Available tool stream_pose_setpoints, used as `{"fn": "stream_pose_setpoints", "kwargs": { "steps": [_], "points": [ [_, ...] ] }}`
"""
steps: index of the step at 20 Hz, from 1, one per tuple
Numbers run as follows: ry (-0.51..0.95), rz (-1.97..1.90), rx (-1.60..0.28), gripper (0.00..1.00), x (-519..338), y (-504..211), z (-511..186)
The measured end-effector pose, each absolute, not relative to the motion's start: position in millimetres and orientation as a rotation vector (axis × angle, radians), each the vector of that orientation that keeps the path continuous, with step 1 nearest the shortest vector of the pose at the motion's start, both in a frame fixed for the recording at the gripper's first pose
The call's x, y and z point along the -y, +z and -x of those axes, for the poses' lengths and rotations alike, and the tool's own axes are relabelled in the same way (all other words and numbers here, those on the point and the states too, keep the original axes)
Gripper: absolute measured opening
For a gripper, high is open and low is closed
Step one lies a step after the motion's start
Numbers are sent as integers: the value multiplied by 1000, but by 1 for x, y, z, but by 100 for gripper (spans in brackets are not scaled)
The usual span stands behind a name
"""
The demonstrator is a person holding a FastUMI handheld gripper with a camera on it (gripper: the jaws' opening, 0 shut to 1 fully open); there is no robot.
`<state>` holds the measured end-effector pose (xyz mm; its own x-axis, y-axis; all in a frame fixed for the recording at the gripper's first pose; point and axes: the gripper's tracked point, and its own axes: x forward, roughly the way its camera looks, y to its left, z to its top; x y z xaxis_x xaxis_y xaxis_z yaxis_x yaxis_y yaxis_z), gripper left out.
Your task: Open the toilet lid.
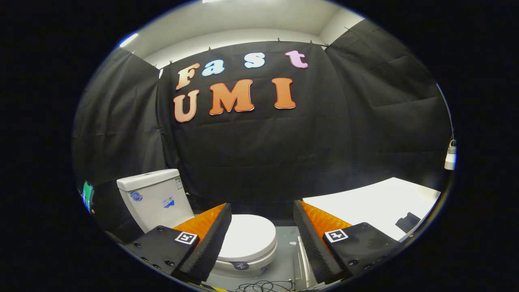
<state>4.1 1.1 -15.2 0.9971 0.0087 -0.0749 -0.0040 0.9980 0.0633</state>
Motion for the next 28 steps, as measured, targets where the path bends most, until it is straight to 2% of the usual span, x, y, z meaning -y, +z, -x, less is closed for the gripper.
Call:
{"fn": "stream_pose_setpoints", "kwargs": {
  "steps": [4, 10, 13, 16, 23, 27, 28],
  "points": [
    [-34, -92, -114, 99, 5, -26, -10],
    [-8, -261, -157, 98, -32, -45, -29],
    [31, -272, -236, 98, -55, -85, -34],
    [-11, -348, -299, 98, -54, -137, -46],
    [-12, -685, -546, 98, -66, -244, -32],
    [-57, -779, -658, 98, -63, -296, -23],
    [-94, -770, -638, 99, -57, -310, -32]
  ]
}}
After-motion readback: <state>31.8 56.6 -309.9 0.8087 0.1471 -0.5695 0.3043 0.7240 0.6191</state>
